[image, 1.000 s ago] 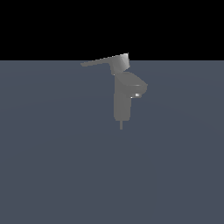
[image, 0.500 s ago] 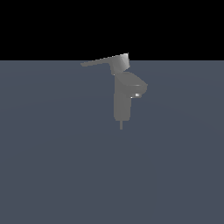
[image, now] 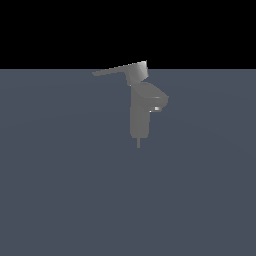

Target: Turn on the faucet by rotating a designated handle.

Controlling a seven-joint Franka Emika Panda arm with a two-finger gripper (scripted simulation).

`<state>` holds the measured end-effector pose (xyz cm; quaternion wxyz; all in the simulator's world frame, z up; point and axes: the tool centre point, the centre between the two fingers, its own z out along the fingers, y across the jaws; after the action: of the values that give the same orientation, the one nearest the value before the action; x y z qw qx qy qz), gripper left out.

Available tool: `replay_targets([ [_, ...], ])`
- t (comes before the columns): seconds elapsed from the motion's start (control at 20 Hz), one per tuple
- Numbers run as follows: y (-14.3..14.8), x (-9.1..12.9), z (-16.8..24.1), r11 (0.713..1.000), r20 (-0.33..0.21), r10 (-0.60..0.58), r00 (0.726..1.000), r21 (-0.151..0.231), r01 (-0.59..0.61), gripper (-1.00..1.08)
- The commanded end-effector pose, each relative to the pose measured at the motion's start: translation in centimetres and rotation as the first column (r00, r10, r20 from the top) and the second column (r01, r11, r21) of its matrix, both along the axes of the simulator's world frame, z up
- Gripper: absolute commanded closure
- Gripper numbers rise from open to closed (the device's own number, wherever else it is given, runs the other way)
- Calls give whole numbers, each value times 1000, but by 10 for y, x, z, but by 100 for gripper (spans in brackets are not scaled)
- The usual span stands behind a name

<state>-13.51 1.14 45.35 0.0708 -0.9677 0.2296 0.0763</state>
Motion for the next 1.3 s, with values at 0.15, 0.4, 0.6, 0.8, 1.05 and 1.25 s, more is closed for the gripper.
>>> replay_targets([
  [0.15, 7, 34, -17, 990, -48, -143, 989, -11, 143, 108],
  [0.4, 13, 64, -37, 962, -85, -271, 959, -40, 268, 108],
  [0.6, 20, 86, -54, 928, -107, -371, 923, -73, 364, 108],
  [0.8, 26, 108, -72, 883, -120, -466, 876, -114, 455, 108],
  [1.05, 35, 134, -97, 813, -120, -578, 807, -171, 557, 108],
  [1.25, 43, 153, -118, 745, -106, -660, 744, -218, 630, 108],
])
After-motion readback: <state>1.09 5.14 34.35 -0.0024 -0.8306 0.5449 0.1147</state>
